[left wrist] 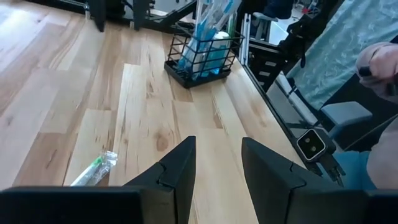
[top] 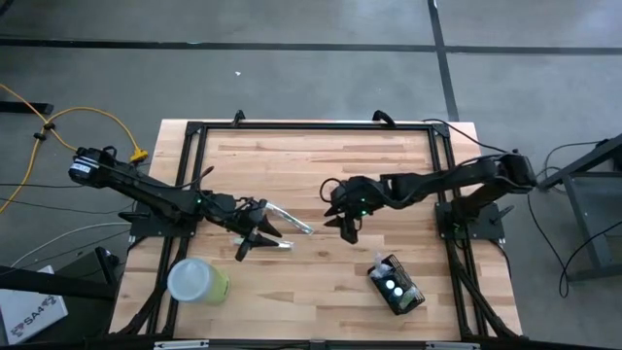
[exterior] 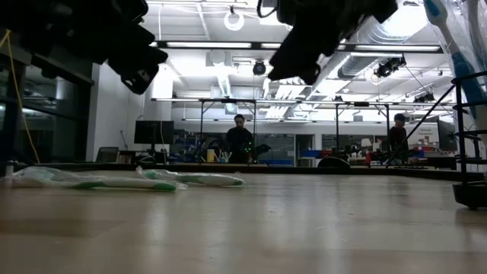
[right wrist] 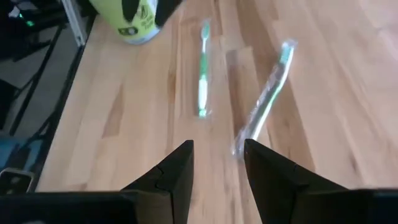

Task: Pick & Place toothbrushing station
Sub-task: Put the top green toothbrush into the bottom section of the black wire organizer

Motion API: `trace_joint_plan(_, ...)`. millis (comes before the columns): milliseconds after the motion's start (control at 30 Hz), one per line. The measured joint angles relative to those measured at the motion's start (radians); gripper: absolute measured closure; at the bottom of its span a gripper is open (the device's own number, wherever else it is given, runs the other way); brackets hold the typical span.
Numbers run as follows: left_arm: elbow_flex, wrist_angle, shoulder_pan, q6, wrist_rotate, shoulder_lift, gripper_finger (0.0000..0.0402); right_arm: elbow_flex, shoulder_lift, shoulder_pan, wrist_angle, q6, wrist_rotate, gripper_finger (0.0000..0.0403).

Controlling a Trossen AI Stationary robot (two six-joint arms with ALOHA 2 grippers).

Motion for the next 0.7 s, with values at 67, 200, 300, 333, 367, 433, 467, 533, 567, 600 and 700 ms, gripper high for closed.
trace_joint_plan(67,0.000,-0.001,0.000,0.000,0.003,0.000,0.0275,0.004,0.028,-0.015,0.026,-0.015,-0.002,0.0270)
trace_joint_plan(200,0.000,-0.006,-0.008,0.000,0.004,0.000,0.0275,0.002,0.103,-0.046,0.084,-0.029,-0.026,0.0270)
trace_joint_plan(300,0.000,-0.006,-0.013,0.000,0.005,0.000,0.0275,0.003,0.143,-0.065,0.154,-0.033,-0.041,0.0270)
trace_joint_plan(333,0.000,-0.006,-0.018,0.000,0.005,0.000,0.0275,0.004,0.157,-0.067,0.173,-0.036,-0.045,0.0270)
trace_joint_plan(367,0.000,-0.006,-0.022,0.000,0.005,0.000,0.0275,0.004,0.172,-0.067,0.181,-0.037,-0.050,0.0270)
trace_joint_plan(433,0.000,-0.006,-0.031,0.000,0.006,0.000,0.0275,0.003,0.201,-0.067,0.212,-0.043,-0.044,0.0270)
trace_joint_plan(467,0.000,-0.006,-0.037,0.000,0.006,0.000,0.0275,0.003,0.210,-0.067,0.214,-0.047,-0.041,0.0270)
trace_joint_plan(533,0.000,-0.006,-0.047,0.000,0.006,0.000,0.0275,0.010,0.225,-0.070,0.223,-0.056,-0.027,0.0270)
trace_joint_plan(567,0.000,-0.006,-0.052,0.000,0.006,0.000,0.0275,0.017,0.236,-0.070,0.224,-0.057,-0.023,0.0270)
trace_joint_plan(600,0.000,-0.006,-0.058,0.000,0.006,0.000,0.0275,0.022,0.247,-0.071,0.224,-0.057,-0.022,0.0270)
trace_joint_plan(700,0.000,-0.006,-0.071,0.000,0.006,0.000,0.0275,0.039,0.284,-0.071,0.219,-0.057,-0.022,0.0270)
